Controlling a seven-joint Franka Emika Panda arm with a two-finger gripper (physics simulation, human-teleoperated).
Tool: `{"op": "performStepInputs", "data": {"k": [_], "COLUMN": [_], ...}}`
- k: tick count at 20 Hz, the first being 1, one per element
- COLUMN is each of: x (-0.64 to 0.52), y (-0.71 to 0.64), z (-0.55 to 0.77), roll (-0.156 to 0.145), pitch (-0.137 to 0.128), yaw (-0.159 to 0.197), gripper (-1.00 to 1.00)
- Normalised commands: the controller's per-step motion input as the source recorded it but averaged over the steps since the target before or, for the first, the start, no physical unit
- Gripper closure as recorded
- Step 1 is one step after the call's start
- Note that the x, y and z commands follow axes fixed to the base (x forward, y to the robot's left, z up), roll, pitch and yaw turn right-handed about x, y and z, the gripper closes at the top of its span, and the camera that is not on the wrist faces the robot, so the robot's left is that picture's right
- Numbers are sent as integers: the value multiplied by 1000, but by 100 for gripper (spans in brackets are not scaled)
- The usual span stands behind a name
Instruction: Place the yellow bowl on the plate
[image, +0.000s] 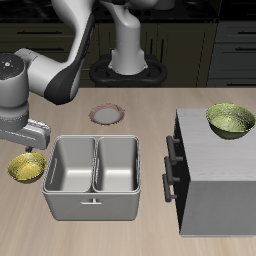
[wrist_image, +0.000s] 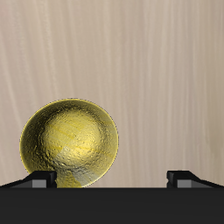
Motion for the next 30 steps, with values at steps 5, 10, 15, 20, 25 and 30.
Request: {"op": "performStepInputs", "data": {"k": [5,10,15,20,25,30], "x": [-101,-98,-43,92,75,-48], "y": [-155,-165,-59,160,76,96], "z": [-185,-282,-372,-334,-534,-184], "roll": [-29,-36,-14,36,11,20], "pitch": [8,31,41,37,73,10], "yaw": [-10,-13,-42,-1,-28,-17], "gripper": [-100,-100,-100,-100,-100,100]}}
